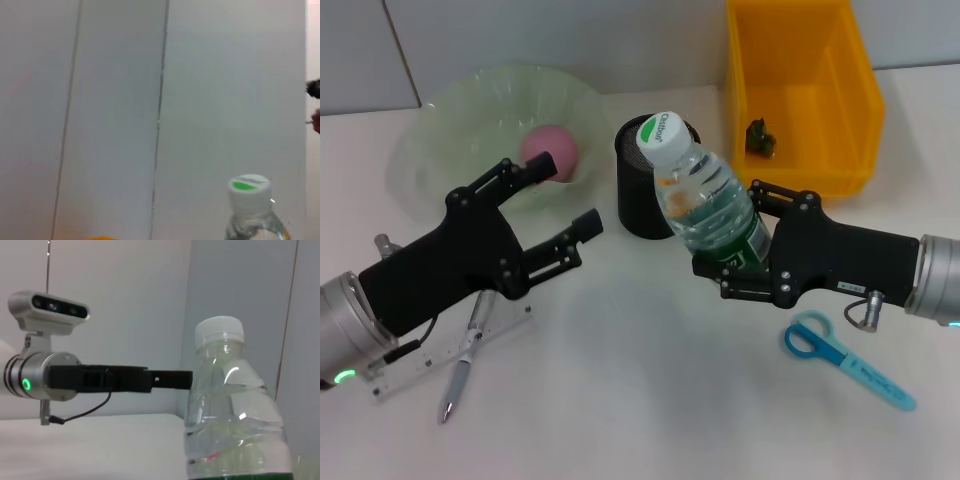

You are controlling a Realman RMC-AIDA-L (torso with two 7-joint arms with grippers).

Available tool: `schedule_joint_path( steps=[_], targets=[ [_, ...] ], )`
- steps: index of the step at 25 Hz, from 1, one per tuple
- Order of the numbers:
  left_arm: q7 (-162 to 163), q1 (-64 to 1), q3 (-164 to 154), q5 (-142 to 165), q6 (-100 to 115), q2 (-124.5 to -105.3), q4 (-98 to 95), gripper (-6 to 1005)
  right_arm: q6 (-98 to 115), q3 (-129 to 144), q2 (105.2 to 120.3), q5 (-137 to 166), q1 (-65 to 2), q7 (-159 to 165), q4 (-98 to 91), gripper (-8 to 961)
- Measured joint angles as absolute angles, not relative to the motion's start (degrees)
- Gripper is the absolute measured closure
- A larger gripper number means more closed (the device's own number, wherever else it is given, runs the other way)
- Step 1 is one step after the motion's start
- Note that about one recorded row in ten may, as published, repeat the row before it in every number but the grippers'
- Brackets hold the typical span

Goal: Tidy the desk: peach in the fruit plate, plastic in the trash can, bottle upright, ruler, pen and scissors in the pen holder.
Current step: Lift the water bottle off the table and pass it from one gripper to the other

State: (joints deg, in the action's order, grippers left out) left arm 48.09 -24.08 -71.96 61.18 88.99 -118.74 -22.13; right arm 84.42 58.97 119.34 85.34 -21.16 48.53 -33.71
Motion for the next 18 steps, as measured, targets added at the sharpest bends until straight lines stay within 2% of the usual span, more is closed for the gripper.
schedule_joint_path(
  steps=[18],
  targets=[
    [45.9, -24.6, -72.9, 60.8, 90.3, -119.08, -20.2, 258, 84.2, 59.0, 119.29, 83.8, -25.5, 43.0, -25.5, 181]
  ],
)
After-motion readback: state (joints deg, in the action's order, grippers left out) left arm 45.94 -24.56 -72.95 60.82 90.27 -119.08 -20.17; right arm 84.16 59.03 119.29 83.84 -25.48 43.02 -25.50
